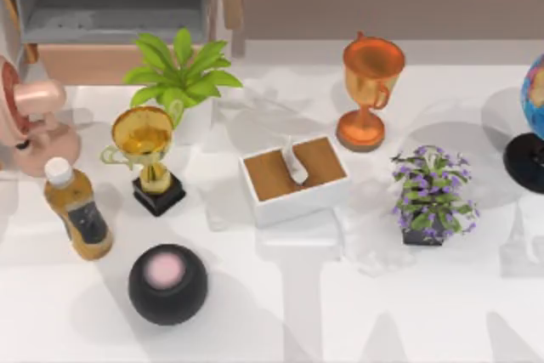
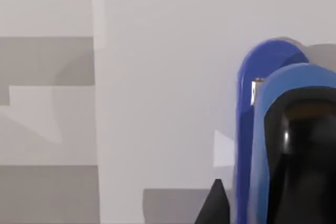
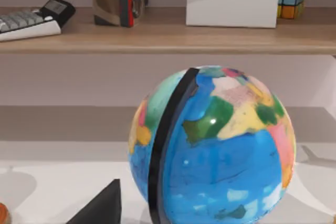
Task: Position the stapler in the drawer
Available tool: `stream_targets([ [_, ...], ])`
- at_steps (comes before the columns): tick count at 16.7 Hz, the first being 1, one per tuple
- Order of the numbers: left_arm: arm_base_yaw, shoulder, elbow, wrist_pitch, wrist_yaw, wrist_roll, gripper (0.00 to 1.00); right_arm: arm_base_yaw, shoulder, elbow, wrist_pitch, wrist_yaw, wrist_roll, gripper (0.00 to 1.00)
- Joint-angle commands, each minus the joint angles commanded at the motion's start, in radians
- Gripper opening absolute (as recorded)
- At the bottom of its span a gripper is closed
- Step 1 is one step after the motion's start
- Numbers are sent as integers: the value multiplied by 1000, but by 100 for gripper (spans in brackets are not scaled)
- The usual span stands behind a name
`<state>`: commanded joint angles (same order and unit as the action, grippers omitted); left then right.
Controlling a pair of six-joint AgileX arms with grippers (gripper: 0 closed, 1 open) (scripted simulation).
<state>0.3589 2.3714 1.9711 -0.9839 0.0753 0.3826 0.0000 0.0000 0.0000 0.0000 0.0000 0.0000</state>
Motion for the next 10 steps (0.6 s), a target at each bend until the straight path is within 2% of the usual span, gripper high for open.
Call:
stream_targets([
  [4,0,0,0,0,0,0,98,0,0,0,0,0,0,100],
  [10,0,0,0,0,0,0,100,0,0,0,0,0,0,100],
])
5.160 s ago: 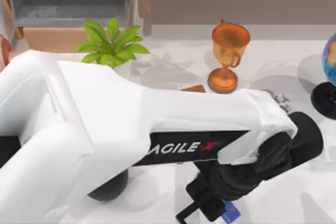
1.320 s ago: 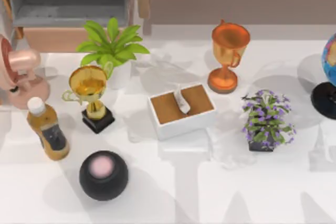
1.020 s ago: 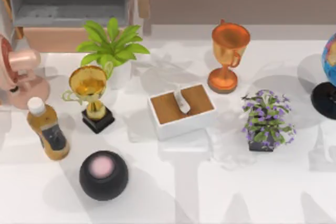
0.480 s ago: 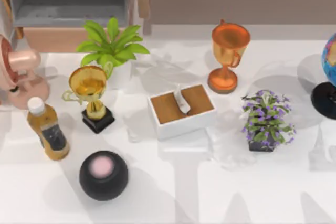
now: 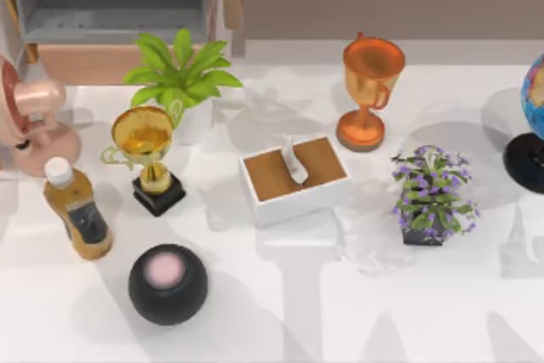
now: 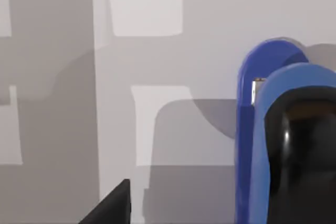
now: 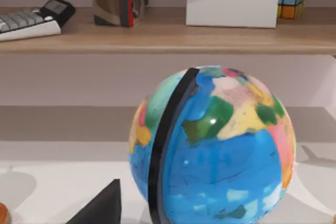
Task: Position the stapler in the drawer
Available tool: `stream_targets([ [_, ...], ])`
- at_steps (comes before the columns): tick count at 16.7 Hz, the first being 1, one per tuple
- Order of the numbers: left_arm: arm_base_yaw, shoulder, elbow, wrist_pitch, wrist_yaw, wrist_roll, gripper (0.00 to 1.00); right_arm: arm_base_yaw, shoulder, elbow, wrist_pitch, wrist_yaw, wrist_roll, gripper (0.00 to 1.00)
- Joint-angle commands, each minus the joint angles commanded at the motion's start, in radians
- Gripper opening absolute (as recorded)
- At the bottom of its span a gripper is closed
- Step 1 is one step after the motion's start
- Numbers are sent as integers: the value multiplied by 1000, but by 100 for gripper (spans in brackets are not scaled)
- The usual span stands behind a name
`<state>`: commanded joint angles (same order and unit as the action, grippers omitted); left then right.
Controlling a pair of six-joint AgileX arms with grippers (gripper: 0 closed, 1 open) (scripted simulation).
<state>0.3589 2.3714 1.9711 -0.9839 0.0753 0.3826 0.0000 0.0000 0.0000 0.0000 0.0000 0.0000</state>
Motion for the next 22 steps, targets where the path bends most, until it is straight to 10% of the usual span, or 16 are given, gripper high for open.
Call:
stream_targets([
  [10,9,-141,-74,211,51,113,100,0,0,0,0,0,0,100],
  [22,248,-515,-581,1470,263,703,100,0,0,0,0,0,0,100],
])
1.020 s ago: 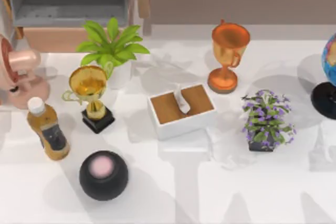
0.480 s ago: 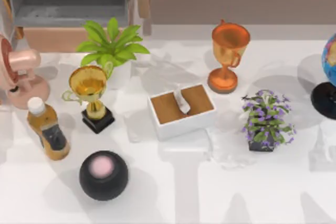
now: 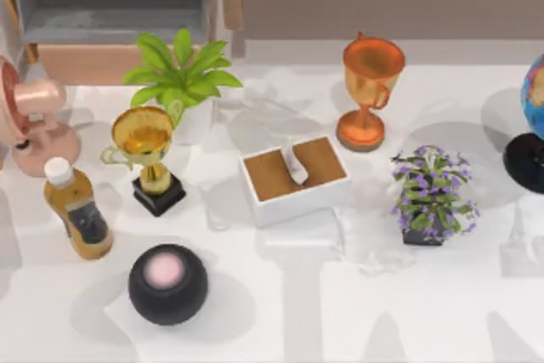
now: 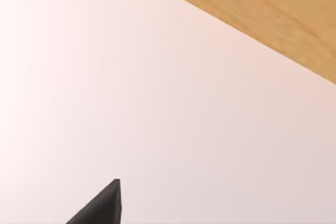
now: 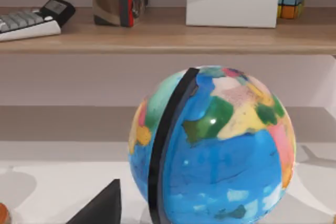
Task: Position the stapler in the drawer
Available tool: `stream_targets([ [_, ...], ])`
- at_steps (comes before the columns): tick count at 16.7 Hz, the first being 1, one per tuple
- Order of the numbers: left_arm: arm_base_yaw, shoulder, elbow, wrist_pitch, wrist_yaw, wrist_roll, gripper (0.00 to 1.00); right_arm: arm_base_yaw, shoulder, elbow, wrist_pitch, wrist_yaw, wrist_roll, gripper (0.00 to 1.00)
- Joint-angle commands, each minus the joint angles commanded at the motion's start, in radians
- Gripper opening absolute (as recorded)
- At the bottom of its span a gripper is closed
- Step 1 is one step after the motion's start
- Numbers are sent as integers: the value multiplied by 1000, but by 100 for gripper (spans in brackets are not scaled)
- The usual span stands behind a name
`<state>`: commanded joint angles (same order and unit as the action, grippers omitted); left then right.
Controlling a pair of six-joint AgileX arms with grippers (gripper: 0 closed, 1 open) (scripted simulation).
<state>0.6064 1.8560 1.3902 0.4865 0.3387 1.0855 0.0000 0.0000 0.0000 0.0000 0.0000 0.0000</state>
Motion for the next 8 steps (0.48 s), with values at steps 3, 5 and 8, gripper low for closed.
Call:
stream_targets([
  [3,83,-46,-194,325,83,162,100,0,0,0,0,0,0,100],
  [5,135,-59,-335,514,143,258,100,0,0,0,0,0,0,100],
  [8,193,-44,-551,743,234,371,100,0,0,0,0,0,0,100],
])
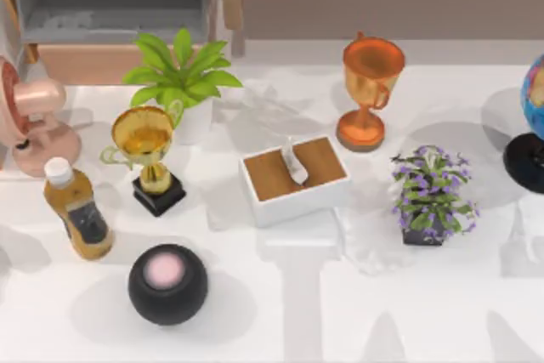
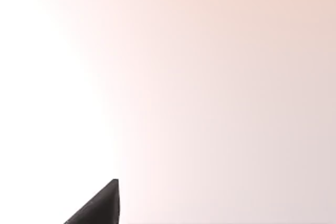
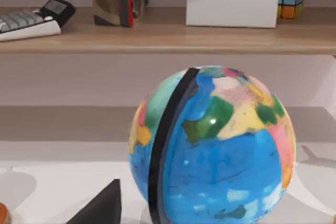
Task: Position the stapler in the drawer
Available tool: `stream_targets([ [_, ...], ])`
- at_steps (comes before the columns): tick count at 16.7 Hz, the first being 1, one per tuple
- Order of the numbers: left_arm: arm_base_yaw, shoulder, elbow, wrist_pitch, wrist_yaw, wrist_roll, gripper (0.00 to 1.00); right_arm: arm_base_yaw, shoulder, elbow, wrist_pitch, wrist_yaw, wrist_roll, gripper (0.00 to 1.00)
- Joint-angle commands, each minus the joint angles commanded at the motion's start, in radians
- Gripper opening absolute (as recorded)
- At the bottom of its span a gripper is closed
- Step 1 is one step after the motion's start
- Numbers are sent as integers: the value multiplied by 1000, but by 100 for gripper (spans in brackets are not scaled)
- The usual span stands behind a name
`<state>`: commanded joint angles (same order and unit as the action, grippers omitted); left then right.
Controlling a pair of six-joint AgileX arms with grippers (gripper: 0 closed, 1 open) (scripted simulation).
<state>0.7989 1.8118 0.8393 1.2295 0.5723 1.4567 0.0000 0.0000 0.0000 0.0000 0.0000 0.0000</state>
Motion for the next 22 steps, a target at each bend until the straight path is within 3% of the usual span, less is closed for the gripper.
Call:
stream_targets([
  [5,-4,100,-298,242,129,107,100,0,0,0,0,0,0,100],
  [9,-74,175,-397,308,186,133,100,0,0,0,0,0,0,100],
  [16,-80,179,-396,307,186,133,100,0,0,0,0,0,0,100],
  [22,-140,210,-324,265,129,133,100,0,0,0,0,0,0,100],
])
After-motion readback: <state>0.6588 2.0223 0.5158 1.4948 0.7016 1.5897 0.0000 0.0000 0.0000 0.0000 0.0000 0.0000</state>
